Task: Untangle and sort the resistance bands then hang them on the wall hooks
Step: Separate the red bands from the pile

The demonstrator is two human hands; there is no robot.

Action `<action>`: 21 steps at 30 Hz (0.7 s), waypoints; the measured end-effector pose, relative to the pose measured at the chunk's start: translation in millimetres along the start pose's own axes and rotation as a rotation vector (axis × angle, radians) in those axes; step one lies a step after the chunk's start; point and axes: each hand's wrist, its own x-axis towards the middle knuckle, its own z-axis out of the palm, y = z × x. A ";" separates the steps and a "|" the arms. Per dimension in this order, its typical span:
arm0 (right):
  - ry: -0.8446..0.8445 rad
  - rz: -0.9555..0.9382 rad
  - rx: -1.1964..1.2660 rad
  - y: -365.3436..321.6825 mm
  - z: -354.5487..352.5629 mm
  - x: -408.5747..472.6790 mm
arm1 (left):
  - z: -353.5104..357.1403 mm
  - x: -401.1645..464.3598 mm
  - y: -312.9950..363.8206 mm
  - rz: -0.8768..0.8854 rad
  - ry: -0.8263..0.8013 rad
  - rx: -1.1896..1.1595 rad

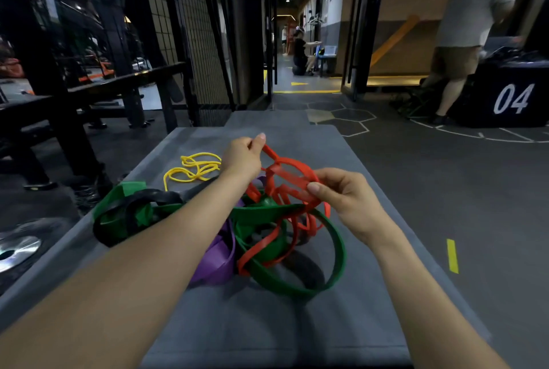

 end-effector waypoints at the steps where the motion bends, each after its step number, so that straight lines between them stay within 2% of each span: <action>1: 0.053 0.006 0.061 3.1 -2.5 -0.2 | 1.4 4.2 1.0 -0.061 0.034 -0.017; 5: 0.188 0.054 0.258 14.5 -12.5 1.6 | -4.2 15.4 -7.7 -0.361 0.226 -0.189; 7: 0.204 0.141 0.275 22.0 -14.5 2.6 | -8.4 13.5 -9.3 -0.452 0.228 -0.356; 9: 0.214 0.226 0.136 29.5 -16.7 2.9 | -7.3 8.3 -6.6 -0.424 0.133 -0.474; 12: 0.167 0.311 -0.219 29.9 -16.2 6.9 | -0.5 -7.8 0.1 -0.301 -0.073 -0.505; 15: 0.098 0.219 -0.612 16.8 -2.4 14.2 | 8.7 -22.8 3.6 -0.189 -0.169 -0.497; 17: 0.050 0.151 -0.660 0.4 10.1 17.1 | 14.7 -27.9 4.7 -0.109 -0.190 -0.456; 21: 0.033 0.246 -0.548 -17.1 20.8 21.5 | 16.4 -30.8 2.1 -0.021 -0.192 -0.374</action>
